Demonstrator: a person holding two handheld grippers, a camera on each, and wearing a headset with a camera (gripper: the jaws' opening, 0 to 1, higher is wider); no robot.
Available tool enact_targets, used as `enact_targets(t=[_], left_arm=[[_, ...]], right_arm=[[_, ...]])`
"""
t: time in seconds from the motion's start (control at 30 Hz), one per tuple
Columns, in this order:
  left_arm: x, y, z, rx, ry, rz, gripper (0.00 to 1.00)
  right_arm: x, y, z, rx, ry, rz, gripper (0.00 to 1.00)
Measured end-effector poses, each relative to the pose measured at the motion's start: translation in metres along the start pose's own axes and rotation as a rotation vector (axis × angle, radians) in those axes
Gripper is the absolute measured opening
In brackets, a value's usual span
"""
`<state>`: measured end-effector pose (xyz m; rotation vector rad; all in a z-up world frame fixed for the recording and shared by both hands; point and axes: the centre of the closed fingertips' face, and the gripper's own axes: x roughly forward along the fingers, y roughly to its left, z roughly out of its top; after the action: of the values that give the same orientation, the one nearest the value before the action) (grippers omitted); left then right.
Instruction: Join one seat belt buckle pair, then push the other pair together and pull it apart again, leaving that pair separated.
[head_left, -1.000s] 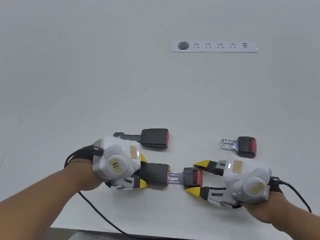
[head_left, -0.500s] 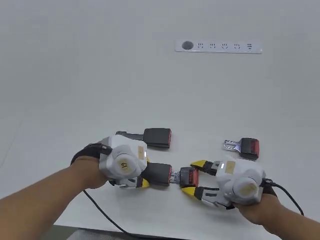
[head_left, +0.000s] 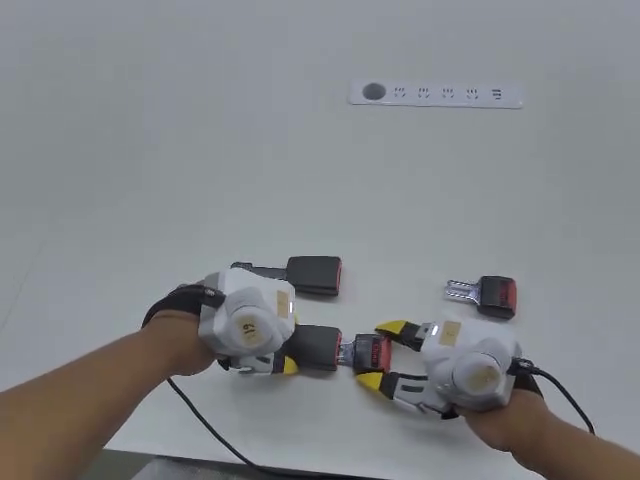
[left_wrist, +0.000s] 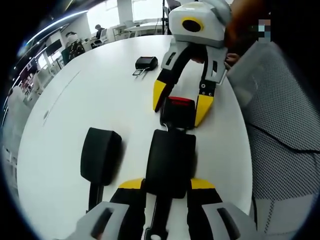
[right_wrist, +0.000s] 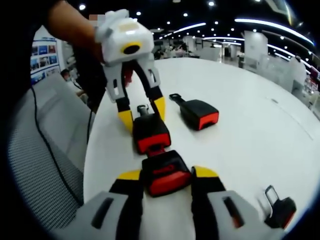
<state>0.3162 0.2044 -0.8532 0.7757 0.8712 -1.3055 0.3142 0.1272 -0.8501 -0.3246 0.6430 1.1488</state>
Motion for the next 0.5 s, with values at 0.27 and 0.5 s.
enact_targets(t=[0.27,0.5], left_arm=[[-0.0001,-0.0001,-0.0004,0.009,0.001,-0.003,0.32],[-0.0005,-0.0003,-0.0006,0.012,0.001,-0.006,0.32]], right_arm=[[0.0009,0.0017,0.0002,-0.007,0.017,-0.004,0.36],[0.0019,0.002,0.0006,-0.003,0.021,-0.022,0.37]])
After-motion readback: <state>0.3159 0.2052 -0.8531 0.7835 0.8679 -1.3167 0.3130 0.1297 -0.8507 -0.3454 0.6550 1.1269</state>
